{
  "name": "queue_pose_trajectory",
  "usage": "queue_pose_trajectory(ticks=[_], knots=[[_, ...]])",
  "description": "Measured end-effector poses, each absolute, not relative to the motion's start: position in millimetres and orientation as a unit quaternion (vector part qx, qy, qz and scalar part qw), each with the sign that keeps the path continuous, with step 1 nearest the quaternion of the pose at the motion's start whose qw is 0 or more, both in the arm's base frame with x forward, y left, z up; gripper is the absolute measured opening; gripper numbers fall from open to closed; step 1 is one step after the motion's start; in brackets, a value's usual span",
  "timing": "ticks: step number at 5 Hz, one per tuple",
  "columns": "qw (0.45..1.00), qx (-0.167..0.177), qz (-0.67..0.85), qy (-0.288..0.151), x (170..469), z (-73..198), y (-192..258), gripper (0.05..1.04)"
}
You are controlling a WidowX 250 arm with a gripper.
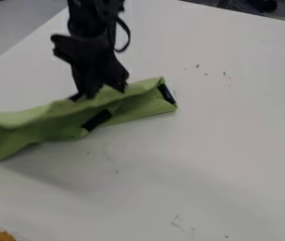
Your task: Unfold the cloth from top left to bottom right
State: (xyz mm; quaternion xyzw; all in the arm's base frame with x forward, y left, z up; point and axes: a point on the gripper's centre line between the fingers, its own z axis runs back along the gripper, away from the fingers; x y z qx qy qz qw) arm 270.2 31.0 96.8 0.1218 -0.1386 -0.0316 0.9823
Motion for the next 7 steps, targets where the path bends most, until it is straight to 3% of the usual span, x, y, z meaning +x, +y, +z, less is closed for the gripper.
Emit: queue_pose_trajectory(ticks=[1, 2, 4, 5, 7], knots=[[0.983, 0.102, 0.003, -0.152, 245.6, 73.0, 16.5, 0.084], [0.981, 0.091, 0.018, -0.168, 246.5, 69.6, 12.7, 0.246], [0.984, 0.072, 0.04, -0.161, 241.6, 57.9, 8.7, 0.834], [0.984, 0.07, 0.048, -0.158, 240.7, 57.3, 6.7, 1.008], [0.987, 0.074, 0.051, -0.136, 234.9, 63.2, -1.5, 0.999]])
